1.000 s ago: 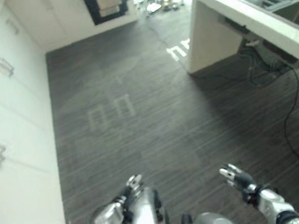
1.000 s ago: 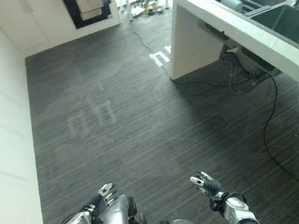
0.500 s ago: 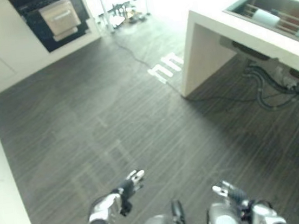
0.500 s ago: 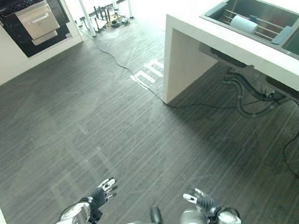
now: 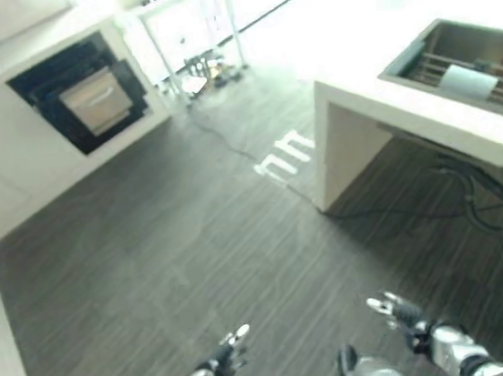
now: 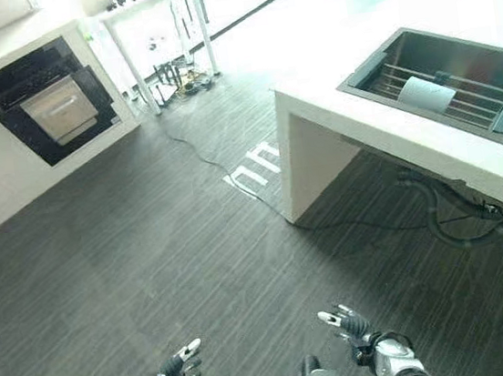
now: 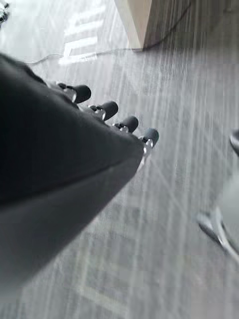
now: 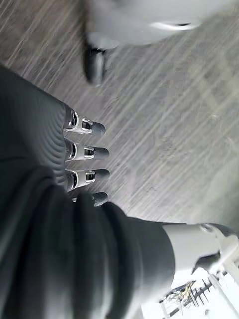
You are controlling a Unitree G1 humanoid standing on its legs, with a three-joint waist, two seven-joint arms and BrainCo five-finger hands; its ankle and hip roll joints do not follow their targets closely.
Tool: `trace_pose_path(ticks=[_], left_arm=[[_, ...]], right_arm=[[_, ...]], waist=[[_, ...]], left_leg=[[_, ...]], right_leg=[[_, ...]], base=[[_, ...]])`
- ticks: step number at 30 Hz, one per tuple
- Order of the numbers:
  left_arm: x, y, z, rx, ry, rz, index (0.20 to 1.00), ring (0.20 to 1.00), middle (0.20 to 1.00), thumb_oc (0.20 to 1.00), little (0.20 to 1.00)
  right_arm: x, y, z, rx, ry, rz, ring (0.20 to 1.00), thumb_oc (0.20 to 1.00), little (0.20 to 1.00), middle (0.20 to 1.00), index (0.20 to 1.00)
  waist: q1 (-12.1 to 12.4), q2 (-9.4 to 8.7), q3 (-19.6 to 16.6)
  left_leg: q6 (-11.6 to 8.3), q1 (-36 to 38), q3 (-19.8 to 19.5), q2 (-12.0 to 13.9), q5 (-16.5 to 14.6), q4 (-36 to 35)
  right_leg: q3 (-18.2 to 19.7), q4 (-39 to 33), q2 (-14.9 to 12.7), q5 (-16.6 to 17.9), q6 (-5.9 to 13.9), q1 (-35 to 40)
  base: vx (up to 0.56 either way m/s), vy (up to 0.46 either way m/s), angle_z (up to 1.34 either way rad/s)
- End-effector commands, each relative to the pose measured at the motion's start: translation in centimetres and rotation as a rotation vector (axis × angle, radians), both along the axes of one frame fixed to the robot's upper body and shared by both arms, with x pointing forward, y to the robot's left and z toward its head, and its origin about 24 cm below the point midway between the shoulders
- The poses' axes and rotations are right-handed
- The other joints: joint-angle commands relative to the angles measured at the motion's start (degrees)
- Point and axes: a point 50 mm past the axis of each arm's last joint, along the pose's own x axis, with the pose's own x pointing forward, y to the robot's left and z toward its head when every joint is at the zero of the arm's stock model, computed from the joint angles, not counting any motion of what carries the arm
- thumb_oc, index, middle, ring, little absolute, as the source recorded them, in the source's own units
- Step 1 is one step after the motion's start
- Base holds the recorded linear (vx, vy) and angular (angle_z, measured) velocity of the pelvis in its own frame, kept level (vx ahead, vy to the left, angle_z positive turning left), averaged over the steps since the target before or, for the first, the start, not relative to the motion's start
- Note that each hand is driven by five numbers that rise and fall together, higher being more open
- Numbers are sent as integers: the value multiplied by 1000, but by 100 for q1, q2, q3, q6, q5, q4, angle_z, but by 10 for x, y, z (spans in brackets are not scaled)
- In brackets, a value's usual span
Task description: Place the dishes in the dishwasher.
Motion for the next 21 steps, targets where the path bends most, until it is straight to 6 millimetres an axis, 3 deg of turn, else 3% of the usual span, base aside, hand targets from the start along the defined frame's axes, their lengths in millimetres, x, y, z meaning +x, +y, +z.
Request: trace_pose_path(ticks=[1, 3, 5, 6, 7, 9, 12, 15, 16, 21], left_arm=[[12, -10, 4, 27, -51, -112, 1000, 1000, 1000, 1000, 1000], [10, -13, 4, 35, -57, -143, 1000, 1000, 1000, 1000, 1000], [4, -11, 2, 39, -49, -138, 1000, 1000, 1000, 1000, 1000], [1, -9, 1, 43, -43, -130, 1000, 1000, 1000, 1000, 1000], [1, -7, 1, 47, -35, -127, 1000, 1000, 1000, 1000, 1000], [1, -6, 0, 65, -17, -127, 1000, 1000, 1000, 1000, 1000], [0, 2, -1, 94, 30, -110, 1000, 1000, 1000, 1000, 1000], [-7, 10, -3, 139, 67, -80, 1000, 1000, 1000, 1000, 1000], [-7, 12, -3, 144, 74, -72, 1000, 1000, 1000, 1000, 1000], [-7, 17, -2, 164, 65, -65, 1000, 1000, 1000, 1000, 1000]], right_arm=[[5, -2, 2, -9, -10, -25, 1000, 1000, 1000, 1000, 1000], [5, -6, 3, -4, -12, -46, 1000, 1000, 1000, 1000, 1000], [6, -7, 3, -7, -9, -40, 1000, 1000, 1000, 1000, 1000], [6, -6, 3, -8, -6, -36, 1000, 1000, 1000, 1000, 1000], [7, -5, 3, -11, -6, -36, 1000, 1000, 1000, 1000, 1000], [7, -3, 2, -9, -1, -54, 1000, 1000, 1000, 1000, 1000], [2, 2, -1, -5, -1, -33, 1000, 1000, 1000, 1000, 1000], [0, 5, -3, 0, 5, -38, 1000, 1000, 1000, 1000, 1000], [-1, 5, -3, 3, -3, -36, 1000, 1000, 1000, 1000, 1000], [1, 6, -2, 9, -24, -36, 1000, 1000, 1000, 1000, 1000]], waist=[[52, -34, 264], [187, 5, 370], [331, 122, 454], [409, 157, 556], [455, 145, 542], [474, 179, 484], [456, 273, 332], [443, 312, 370], [406, 311, 389], [381, 232, 407]], left_leg=[[447, -703, -99, -361, -495, 1177], [556, -1048, -323, -576, -465, 827], [506, -1294, -712, -790, -86, -67], [457, -1548, -843, -885, 129, -131], [527, -1633, -869, -960, 101, -190], [631, -1423, -938, -966, 55, -523], [769, -898, -835, -800, -18, -1039], [989, -594, -663, -762, -170, -1141], [1029, -519, -613, -742, -213, -1184], [952, -361, -363, -655, -366, -1137]], right_leg=[[281, 217, -180, -471, 350, -109], [498, 162, -88, -524, 399, 109], [801, 139, 73, -611, 445, 246], [967, 141, 156, -672, 428, 368], [1039, 138, 160, -699, 442, 375], [960, 258, 134, -767, 469, 324], [445, 1061, 46, -1091, 491, 78], [156, 2414, -252, -1042, 600, -463], [140, 2499, -352, -994, 639, -572], [138, 1324, -850, -622, 846, -438]], base=[[198, -240, -12], [247, 28, -31], [328, 167, -67], [243, 183, -99], [175, 178, -93], [163, 215, -119], [174, 160, -95], [131, 85, -91], [77, -14, -78], [82, -168, -40]])
